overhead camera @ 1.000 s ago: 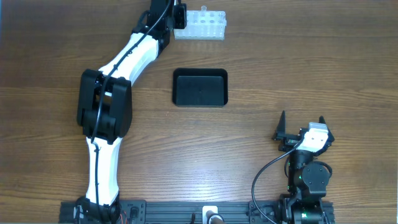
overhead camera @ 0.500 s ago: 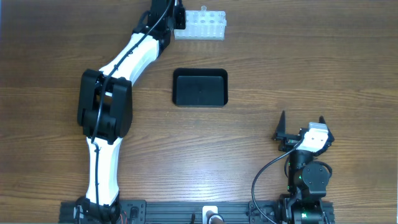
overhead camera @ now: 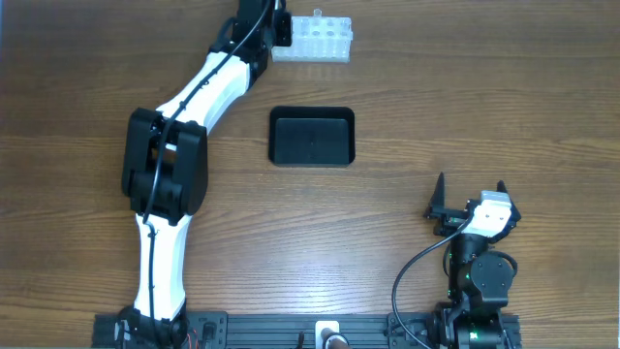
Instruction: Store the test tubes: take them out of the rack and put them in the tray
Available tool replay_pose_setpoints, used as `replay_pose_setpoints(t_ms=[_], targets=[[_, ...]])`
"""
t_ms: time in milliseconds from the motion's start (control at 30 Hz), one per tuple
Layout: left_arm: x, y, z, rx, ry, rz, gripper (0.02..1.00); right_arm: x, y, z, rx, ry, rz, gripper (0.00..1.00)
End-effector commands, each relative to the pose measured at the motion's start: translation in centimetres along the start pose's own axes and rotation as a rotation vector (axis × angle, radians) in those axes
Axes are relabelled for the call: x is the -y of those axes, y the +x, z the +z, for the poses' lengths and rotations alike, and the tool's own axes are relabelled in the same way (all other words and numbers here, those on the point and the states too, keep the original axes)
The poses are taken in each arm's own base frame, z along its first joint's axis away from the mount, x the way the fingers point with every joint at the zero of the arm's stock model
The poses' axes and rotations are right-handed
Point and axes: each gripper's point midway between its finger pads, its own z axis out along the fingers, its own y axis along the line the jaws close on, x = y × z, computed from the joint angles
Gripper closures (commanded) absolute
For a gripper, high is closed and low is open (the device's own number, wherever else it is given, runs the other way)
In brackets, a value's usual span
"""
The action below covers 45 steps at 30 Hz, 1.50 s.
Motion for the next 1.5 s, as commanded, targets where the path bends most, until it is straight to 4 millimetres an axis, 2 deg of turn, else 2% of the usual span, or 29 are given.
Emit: replay_pose_setpoints(t_ms=[33, 467, 600, 667, 767, 967, 1067, 1167, 1200, 1300, 1467, 1500], targets=[[0.4, -0.1, 0.5, 0.009, -0.001, -0.005, 0.836, -0.2, 0.3, 0.0, -0.001, -0.006, 0.006, 0.009], [0.5, -0.4, 0.4, 0.018, 0.002, -0.006, 0.915, -0.2, 0.3, 0.0, -0.001, -0.006, 0.006, 0.009], [0.8, -1.7, -0.5, 0.041, 0.008, -0.008, 0.917, -0.2, 0.3, 0.0, -0.001, -0.006, 0.006, 0.007], [0.9, -3.1, -1.6, 0.069, 0.014, -0.011, 0.923, -0.2, 0.3, 0.0, -0.001, -0.006, 0.007, 0.007], [1.3, -7.4, -5.0, 0.149, 0.029, -0.021, 0.93, -0.2, 0.3, 0.0, -0.001, -0.006, 0.006, 0.007], [1.0, -14.0, -11.8, 0.29, 0.011, -0.041, 0.952, -0.2, 0.3, 0.0, -0.001, -0.006, 0.006, 0.007], [0.8, -16.9, -15.8, 0.353, 0.004, -0.028, 0.961, -0.2, 0.3, 0.0, -0.001, -0.006, 0.006, 0.009], [1.3, -17.9, -19.2, 0.359, 0.017, -0.024, 0.978, -0.2, 0.3, 0.0, -0.001, -0.006, 0.006, 0.007], [1.6, -17.5, -19.7, 0.337, 0.021, -0.018, 0.98, -0.2, 0.3, 0.0, -0.001, -0.006, 0.006, 0.009], [3.2, -13.7, -20.4, 0.177, 0.034, -0.014, 0.978, -0.2, 0.3, 0.0, -0.001, -0.006, 0.006, 0.007], [5.2, -3.2, -19.9, -0.195, -0.03, -0.082, 0.978, -0.2, 0.3, 0.0, -0.001, -0.006, 0.007, 0.007], [5.5, -0.1, -19.4, -0.284, -0.081, -0.102, 0.976, -0.2, 0.3, 0.0, -0.001, -0.006, 0.006, 0.007]])
